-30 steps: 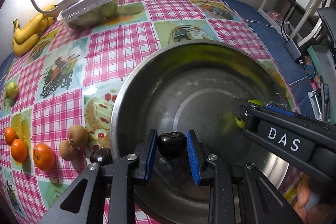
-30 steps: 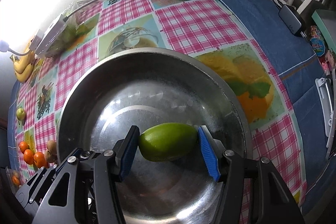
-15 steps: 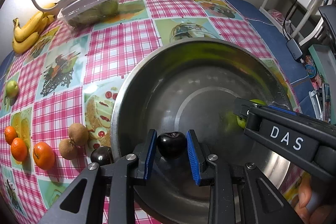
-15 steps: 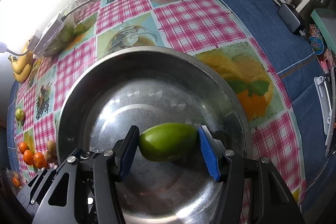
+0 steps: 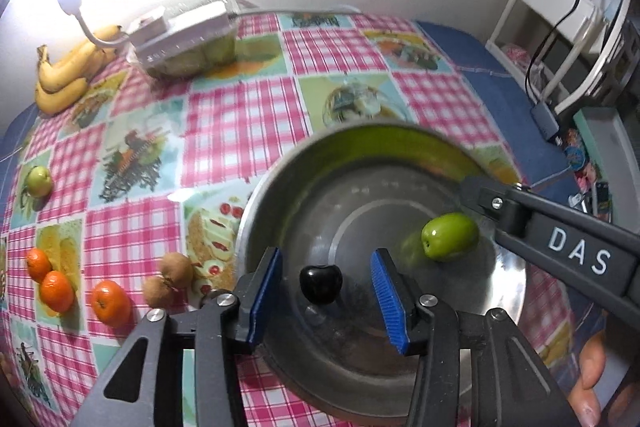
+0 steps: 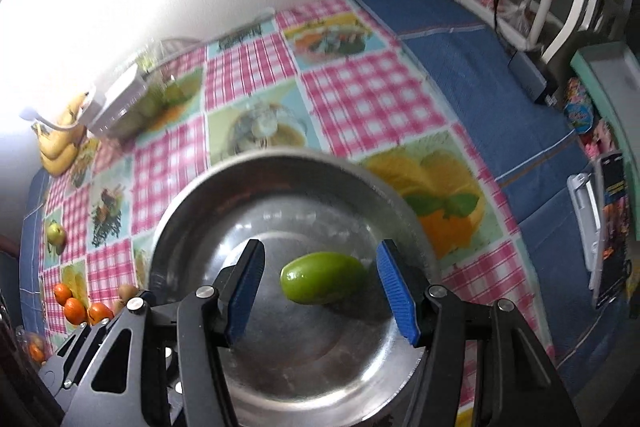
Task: Organize fruits
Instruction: 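Open the left gripper to drop the dark plum into the bowl while the right withdraws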
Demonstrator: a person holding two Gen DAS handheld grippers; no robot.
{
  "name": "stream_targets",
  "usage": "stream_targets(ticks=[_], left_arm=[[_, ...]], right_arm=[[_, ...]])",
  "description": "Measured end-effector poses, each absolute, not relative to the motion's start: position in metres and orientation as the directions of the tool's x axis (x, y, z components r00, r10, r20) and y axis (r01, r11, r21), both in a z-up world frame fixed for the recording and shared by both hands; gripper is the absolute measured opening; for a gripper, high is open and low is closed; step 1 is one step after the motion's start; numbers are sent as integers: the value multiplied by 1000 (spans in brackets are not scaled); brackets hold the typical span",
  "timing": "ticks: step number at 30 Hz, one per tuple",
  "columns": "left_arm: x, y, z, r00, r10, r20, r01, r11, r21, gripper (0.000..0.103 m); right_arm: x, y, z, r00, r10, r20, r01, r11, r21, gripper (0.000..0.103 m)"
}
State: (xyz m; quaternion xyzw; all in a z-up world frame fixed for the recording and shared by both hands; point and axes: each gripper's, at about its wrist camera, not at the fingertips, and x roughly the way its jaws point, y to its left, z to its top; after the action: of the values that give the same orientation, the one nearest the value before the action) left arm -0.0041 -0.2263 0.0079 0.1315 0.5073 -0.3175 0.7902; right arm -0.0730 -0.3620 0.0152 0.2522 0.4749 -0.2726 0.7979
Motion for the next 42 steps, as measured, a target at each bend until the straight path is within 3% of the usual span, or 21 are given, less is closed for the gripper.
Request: stream_targets(ticks=[6, 12, 23, 25, 27, 30, 37, 40, 42], left_arm=[[7, -206, 29, 332, -369, -868, 573, 810, -125, 52], [24, -174, 30, 392, -217, -894, 417, 908, -38, 52], [37, -129, 29, 393, -161, -905, 277, 959, -51, 53], [39, -127, 29, 396, -149, -906, 264, 964, -44, 66], [40, -127, 28, 396, -134, -908, 258, 966, -30, 76], [40, -127, 25, 394, -112, -912, 259, 966, -7, 87], [40, -128, 20, 394, -84, -915, 254, 967, 20, 103], [40, -127, 17, 393, -80, -916, 251, 968, 23, 103], [40, -126, 16, 388, -83, -918, 249, 968, 17, 103]], right_arm=[[-80, -358, 33, 408, -221, -886, 673, 728, 129, 60], [-81, -351, 29, 377, -205, -903, 667, 737, 111, 60], [-73, -335, 26, 372, -180, -911, 626, 773, 103, 60], [-72, -334, 25, 370, -181, -911, 622, 777, 98, 60], [-70, -333, 23, 371, -177, -912, 618, 780, 101, 77], [-68, -332, 19, 362, -178, -915, 610, 788, 87, 84], [-64, -331, 7, 335, -169, -927, 600, 797, 72, 86], [-64, -331, 5, 332, -167, -928, 600, 797, 71, 100], [-64, -331, 4, 322, -174, -931, 604, 795, 61, 103]])
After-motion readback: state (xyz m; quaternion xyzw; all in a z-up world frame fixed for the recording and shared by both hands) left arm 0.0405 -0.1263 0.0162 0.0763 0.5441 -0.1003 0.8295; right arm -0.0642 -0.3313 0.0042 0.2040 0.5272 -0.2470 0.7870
